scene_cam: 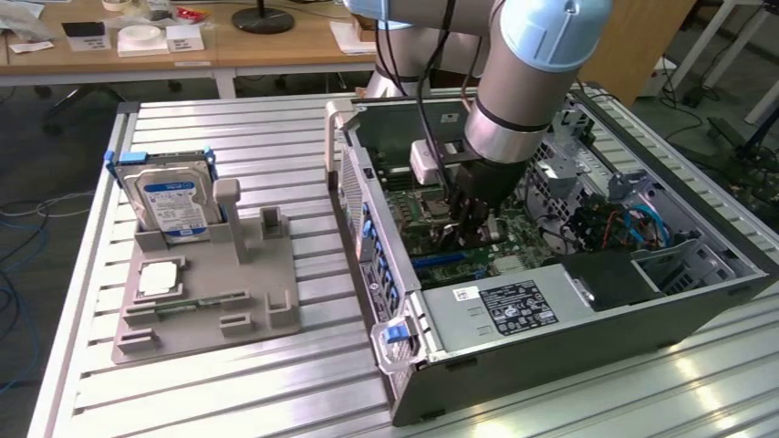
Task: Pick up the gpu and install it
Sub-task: 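Insert the gpu into the slot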
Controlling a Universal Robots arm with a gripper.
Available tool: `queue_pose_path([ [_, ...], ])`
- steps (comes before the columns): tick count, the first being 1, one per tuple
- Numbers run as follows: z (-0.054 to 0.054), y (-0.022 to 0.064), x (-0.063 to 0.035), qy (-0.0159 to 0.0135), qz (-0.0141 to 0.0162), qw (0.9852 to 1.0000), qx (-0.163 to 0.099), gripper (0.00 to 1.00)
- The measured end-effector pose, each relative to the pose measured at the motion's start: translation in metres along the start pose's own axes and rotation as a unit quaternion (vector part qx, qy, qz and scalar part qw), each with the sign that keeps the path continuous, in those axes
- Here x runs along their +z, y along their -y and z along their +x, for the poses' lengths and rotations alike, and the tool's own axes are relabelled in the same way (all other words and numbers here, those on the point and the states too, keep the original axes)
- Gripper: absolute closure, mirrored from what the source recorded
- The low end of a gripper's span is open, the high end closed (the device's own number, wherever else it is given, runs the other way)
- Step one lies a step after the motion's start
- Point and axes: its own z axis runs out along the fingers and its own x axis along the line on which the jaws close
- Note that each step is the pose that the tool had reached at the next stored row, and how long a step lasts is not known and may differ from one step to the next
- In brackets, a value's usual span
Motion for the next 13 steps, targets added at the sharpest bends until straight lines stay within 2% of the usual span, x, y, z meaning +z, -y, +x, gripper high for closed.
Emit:
queue_pose_path([
  [13, 0.0006, -0.0033, 0.0043, -0.0002, -0.0007, 1.0000, 0.000, 0.72],
])
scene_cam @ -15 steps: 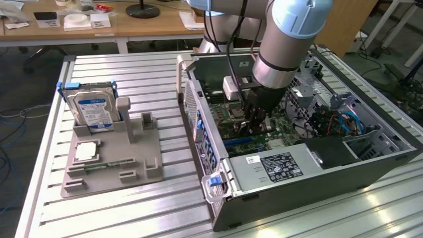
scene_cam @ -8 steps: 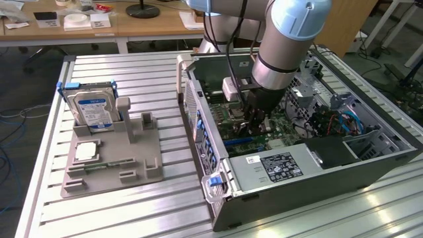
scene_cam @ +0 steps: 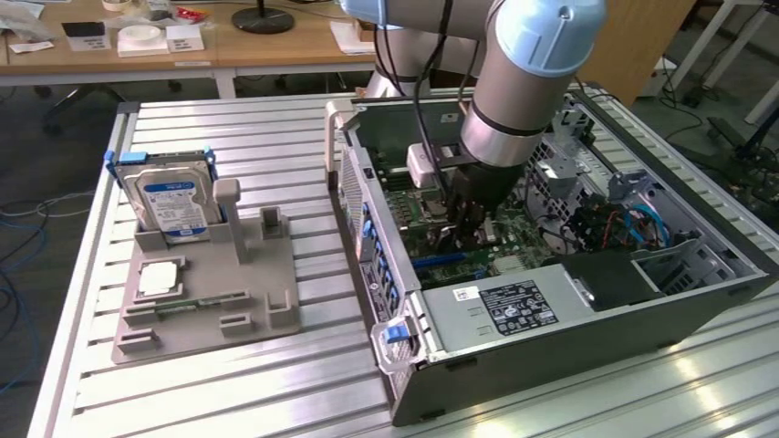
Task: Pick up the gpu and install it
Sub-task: 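Insert the gpu into the slot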
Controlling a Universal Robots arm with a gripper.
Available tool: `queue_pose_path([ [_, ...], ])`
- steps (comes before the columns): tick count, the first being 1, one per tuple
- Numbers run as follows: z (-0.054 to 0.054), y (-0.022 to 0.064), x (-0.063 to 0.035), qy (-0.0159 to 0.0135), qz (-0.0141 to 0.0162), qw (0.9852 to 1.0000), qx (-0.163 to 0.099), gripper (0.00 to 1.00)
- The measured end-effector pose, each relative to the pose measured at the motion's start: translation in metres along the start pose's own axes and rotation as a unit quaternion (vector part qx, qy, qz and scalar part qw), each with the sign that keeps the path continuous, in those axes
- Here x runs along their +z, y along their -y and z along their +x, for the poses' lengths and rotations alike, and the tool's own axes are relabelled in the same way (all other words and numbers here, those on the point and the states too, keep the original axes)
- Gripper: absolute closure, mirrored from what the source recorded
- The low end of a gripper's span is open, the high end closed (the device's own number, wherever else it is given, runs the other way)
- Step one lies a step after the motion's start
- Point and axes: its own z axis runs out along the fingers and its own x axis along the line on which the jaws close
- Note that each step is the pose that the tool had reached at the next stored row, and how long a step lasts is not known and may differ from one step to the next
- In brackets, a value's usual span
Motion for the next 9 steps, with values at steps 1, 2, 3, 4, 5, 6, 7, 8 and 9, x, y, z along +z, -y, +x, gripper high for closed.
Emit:
queue_pose_path([
  [1, 0.0000, -0.0001, 0.0006, 0.0001, 0.0000, 1.0000, 0.000, 0.72],
  [2, 0.0001, -0.0002, 0.0013, 0.0001, -0.0001, 1.0000, 0.000, 0.72],
  [3, 0.0001, -0.0003, 0.0020, -0.0002, -0.0003, 1.0000, 0.000, 0.72],
  [4, 0.0000, -0.0004, 0.0026, -0.0008, -0.0005, 1.0000, 0.000, 0.72],
  [5, -0.0005, -0.0005, 0.0030, -0.0018, -0.0007, 1.0000, 0.000, 0.72],
  [6, -0.0011, -0.0005, 0.0033, -0.0026, -0.0008, 1.0000, 0.000, 0.72],
  [7, -0.0018, -0.0005, 0.0033, -0.0032, -0.0008, 1.0000, 0.000, 0.72],
  [8, -0.0024, -0.0005, 0.0034, -0.0036, -0.0008, 1.0000, 0.000, 0.72],
  [9, -0.0032, -0.0005, 0.0035, -0.0042, -0.0008, 1.0000, 0.000, 0.72],
])
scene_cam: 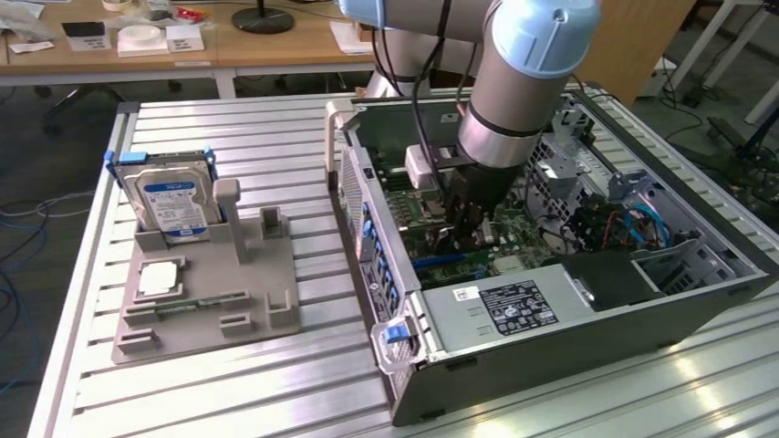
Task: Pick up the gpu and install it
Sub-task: 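Insert the gpu into the slot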
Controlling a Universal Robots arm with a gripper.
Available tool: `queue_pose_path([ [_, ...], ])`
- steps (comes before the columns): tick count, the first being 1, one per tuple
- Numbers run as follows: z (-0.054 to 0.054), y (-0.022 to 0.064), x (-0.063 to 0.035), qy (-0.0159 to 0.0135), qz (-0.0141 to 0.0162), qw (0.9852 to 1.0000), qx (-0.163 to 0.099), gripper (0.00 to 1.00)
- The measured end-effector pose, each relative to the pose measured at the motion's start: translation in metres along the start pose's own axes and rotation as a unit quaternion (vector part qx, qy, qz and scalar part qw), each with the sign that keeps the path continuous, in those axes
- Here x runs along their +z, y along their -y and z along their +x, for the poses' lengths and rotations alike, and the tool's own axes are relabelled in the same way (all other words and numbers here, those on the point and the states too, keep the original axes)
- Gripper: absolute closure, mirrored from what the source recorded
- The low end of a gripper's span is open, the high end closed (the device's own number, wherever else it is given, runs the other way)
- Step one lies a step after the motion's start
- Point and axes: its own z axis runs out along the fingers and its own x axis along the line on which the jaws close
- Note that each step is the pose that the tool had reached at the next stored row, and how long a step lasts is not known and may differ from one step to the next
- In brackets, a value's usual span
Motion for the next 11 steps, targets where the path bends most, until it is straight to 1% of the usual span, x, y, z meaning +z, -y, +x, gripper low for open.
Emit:
queue_pose_path([
  [1, -0.0007, 0.0000, 0.0001, -0.0011, -0.0001, 1.0000, 0.000, 0.72],
  [5, -0.0012, 0.0000, 0.0002, -0.0077, -0.0003, 1.0000, 0.000, 0.72],
  [6, -0.0012, 0.0000, 0.0002, -0.0085, -0.0004, 1.0000, 0.000, 0.72],
  [11, -0.0022, -0.0001, 0.0003, -0.0088, -0.0004, 1.0000, 0.000, 0.72],
])
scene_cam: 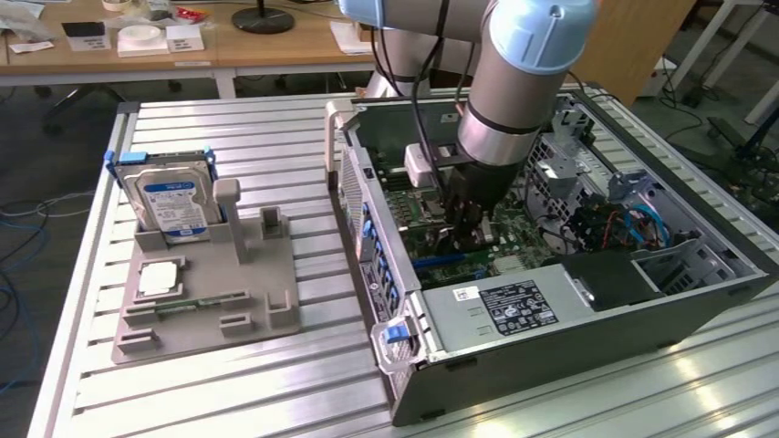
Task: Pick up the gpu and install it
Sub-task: 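Insert the gpu into the slot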
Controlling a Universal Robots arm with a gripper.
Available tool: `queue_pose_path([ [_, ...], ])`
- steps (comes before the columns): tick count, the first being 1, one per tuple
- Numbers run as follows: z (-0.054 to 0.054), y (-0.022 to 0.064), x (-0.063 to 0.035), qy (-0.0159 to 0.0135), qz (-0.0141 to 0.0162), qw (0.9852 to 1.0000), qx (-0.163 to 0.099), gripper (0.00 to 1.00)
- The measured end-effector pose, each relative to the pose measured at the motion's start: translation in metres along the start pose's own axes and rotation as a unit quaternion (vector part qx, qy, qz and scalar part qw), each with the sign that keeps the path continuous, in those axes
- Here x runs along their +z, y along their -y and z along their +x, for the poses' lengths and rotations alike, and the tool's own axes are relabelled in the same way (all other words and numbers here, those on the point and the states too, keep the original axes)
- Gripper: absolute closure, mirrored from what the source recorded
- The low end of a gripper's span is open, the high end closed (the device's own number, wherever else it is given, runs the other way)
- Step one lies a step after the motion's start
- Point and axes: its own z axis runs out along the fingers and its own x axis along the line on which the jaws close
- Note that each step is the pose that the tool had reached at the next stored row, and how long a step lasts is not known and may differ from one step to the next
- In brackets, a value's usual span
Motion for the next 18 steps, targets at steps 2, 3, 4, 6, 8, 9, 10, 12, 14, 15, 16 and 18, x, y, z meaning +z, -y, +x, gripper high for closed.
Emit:
queue_pose_path([
  [2, -0.0005, 0.0001, 0.0003, 0.0001, 0.0000, 1.0000, 0.000, 0.72],
  [3, -0.0004, 0.0001, 0.0003, -0.0001, -0.0001, 1.0000, 0.000, 0.72],
  [4, -0.0005, 0.0000, 0.0004, -0.0001, -0.0001, 1.0000, 0.000, 0.72],
  [6, -0.0005, -0.0001, 0.0008, 0.0000, -0.0001, 1.0000, 0.000, 0.72],
  [8, -0.0007, -0.0002, 0.0014, 0.0000, 0.0000, 1.0000, 0.000, 0.72],
  [9, -0.0009, -0.0004, 0.0016, 0.0000, -0.0001, 1.0000, 0.000, 0.72],
  [10, -0.0011, -0.0004, 0.0018, 0.0000, -0.0001, 1.0000, 0.000, 0.72],
  [12, -0.0016, -0.0006, 0.0023, 0.0001, -0.0003, 1.0000, 0.000, 0.72],
  [14, -0.0020, -0.0009, 0.0028, 0.0000, -0.0004, 1.0000, 0.000, 0.72],
  [15, -0.0021, -0.0012, 0.0031, -0.0001, -0.0004, 1.0000, 0.000, 0.72],
  [16, -0.0021, -0.0015, 0.0034, -0.0001, -0.0004, 1.0000, 0.000, 0.72],
  [18, -0.0021, -0.0019, 0.0042, -0.0001, -0.0005, 1.0000, 0.000, 0.72],
])
